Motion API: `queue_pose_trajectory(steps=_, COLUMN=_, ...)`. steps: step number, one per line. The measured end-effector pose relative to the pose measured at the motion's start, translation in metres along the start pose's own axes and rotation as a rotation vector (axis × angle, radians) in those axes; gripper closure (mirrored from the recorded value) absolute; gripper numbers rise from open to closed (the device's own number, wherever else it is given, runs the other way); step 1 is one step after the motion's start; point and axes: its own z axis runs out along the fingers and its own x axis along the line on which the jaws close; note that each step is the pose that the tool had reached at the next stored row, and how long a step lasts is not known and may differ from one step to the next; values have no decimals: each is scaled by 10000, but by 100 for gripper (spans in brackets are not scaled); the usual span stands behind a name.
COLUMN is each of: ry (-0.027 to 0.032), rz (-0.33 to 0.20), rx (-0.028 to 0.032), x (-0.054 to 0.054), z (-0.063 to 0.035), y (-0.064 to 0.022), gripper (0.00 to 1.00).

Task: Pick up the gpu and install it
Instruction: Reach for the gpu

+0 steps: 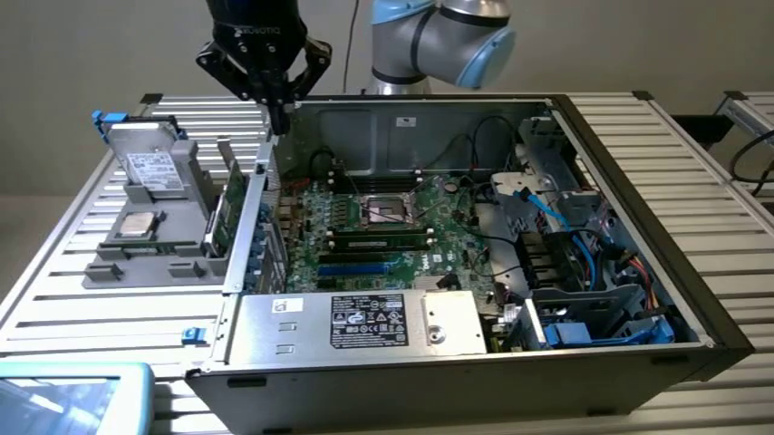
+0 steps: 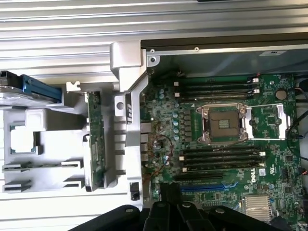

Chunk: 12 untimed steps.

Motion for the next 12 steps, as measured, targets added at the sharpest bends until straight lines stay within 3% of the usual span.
queue_pose_trajectory(steps=12, ry=3, rz=1, rx=-36, x=548, z=28, y=13, gripper=88)
